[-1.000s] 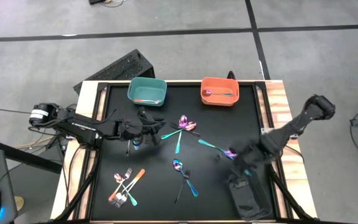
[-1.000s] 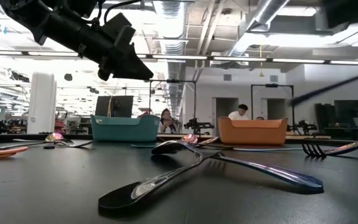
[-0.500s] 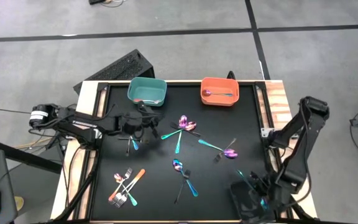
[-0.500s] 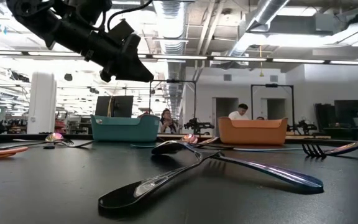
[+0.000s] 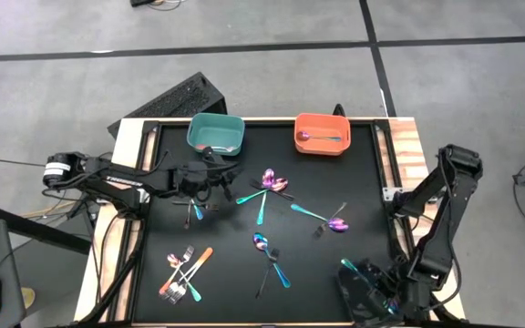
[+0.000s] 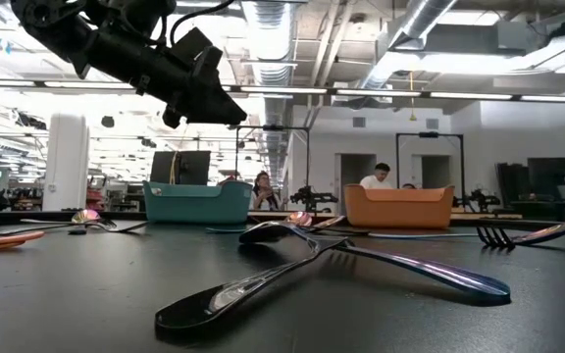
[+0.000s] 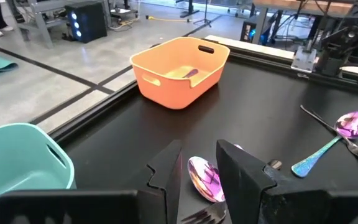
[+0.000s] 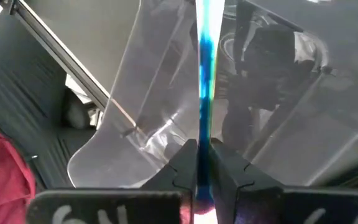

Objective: Sort silverware by color (type)
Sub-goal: Put the purple spoon into the black bin

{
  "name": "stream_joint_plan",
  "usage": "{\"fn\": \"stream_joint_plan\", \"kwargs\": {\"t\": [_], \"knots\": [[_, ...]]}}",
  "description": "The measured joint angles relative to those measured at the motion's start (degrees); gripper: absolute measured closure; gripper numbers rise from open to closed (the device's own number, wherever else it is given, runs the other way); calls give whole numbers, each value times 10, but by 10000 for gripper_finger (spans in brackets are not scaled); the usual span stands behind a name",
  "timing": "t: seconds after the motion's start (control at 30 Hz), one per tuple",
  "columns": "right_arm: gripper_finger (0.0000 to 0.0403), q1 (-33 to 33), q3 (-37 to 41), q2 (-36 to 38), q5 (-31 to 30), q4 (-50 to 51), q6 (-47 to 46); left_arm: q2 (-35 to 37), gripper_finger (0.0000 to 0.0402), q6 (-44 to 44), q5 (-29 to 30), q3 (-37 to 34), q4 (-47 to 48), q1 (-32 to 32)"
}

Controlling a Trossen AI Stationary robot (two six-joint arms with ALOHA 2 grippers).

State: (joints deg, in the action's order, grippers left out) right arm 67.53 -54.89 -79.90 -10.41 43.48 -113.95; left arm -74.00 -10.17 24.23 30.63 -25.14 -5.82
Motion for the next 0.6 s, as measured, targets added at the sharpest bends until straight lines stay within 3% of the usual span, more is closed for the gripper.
{"fn": "stream_joint_plan", "kwargs": {"t": [0.37,0.6], "knots": [[234,-9,0,0,-1,17,25,0,313,2,1,0,0,0],[208,-74,0,1,-104,44,186,0,313,-3,0,0,0,0]]}}
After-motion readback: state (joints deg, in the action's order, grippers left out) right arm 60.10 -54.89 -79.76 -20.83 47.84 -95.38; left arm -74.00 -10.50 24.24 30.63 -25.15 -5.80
